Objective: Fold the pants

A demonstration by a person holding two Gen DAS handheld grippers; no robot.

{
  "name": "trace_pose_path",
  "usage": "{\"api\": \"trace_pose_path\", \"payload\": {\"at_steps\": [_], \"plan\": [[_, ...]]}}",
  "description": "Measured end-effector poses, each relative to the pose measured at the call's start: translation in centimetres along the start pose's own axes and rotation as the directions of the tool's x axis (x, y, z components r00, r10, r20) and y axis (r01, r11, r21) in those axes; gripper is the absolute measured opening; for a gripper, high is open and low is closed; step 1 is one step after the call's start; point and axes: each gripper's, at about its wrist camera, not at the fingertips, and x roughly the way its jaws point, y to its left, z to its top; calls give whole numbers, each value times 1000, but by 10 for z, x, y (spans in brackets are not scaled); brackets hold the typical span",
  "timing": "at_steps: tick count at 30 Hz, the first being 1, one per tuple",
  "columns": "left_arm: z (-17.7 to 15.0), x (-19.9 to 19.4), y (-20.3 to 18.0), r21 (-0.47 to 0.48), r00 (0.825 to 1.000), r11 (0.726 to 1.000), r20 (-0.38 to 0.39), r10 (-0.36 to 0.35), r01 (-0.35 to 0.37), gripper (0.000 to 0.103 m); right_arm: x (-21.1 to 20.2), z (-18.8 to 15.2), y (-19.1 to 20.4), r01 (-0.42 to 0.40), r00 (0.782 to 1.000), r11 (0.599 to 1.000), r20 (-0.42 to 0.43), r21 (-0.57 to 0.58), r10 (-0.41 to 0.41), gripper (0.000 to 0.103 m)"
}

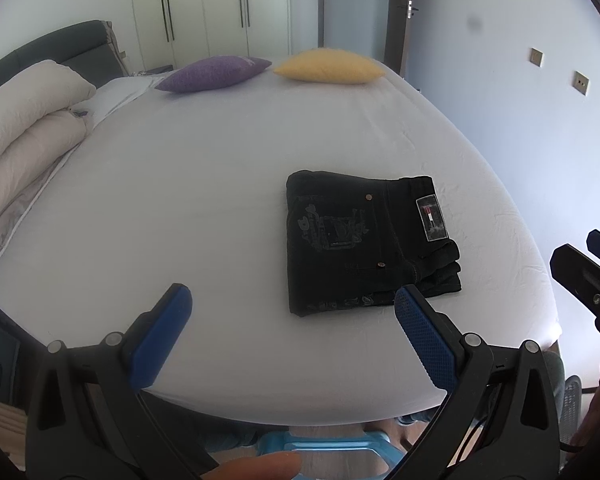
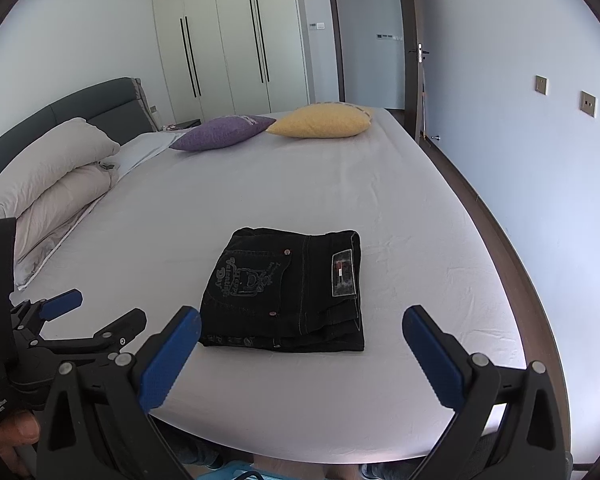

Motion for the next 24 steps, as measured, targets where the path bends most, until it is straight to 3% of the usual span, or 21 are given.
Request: {"api": "trace_pose_path", "payload": {"at_steps": [24], "plan": [[-4, 16, 1, -9, 1000, 1000, -27, 4, -4, 103, 11, -7, 0, 2, 999, 1000, -50, 2, -2, 103]]}}
